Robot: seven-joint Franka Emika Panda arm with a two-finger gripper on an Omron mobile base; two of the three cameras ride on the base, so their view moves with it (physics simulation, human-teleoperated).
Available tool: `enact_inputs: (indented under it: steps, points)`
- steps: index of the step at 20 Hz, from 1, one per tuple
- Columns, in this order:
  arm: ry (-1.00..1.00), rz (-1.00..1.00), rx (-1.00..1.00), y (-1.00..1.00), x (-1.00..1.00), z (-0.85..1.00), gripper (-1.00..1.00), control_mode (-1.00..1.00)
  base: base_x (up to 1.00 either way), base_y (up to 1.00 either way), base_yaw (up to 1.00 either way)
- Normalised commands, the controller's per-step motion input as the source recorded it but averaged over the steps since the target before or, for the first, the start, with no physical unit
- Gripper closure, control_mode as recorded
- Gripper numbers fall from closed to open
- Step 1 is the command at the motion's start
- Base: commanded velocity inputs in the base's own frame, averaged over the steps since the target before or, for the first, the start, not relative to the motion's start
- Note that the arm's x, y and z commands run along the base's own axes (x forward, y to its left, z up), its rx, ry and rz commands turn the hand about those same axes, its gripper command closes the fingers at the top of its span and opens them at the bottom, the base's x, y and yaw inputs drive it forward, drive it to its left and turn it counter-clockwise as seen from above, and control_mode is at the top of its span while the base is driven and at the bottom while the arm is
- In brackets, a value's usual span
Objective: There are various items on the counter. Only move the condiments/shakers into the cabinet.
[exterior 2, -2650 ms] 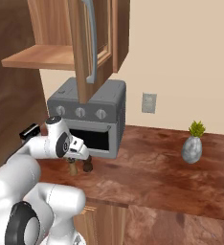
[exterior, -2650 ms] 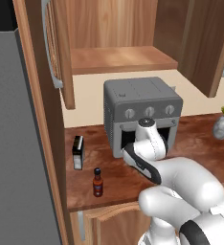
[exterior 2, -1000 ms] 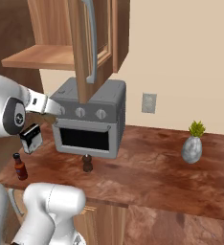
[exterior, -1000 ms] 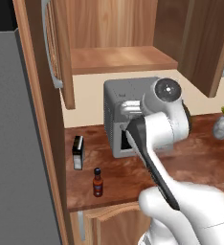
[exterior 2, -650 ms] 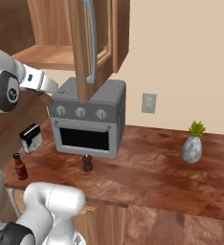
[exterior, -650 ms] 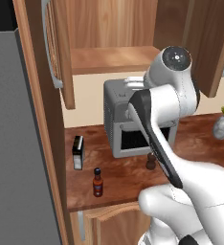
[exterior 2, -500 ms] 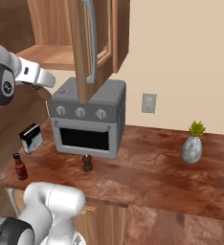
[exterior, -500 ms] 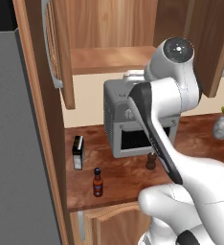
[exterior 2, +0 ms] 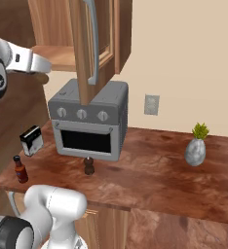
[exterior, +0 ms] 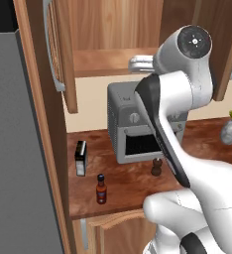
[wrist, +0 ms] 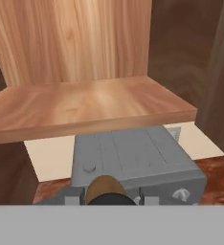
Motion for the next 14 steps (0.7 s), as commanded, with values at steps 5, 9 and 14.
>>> enact_inputs:
  steps: [5, 9, 14]
  points:
    - [-0.01, 0.00, 0.00, 0.00, 0.04, 0.09, 1.00, -1.00, 0.00, 0.00, 0.00]
    - [0.00, 0.00, 0.00, 0.00, 0.12, 0.00, 1.00, -1.00, 0.00, 0.00, 0.00]
    - [-0.02, 0.00, 0.00, -0.03, 0.07, 0.24, 1.00, -1.00, 0.00, 0.00, 0.00]
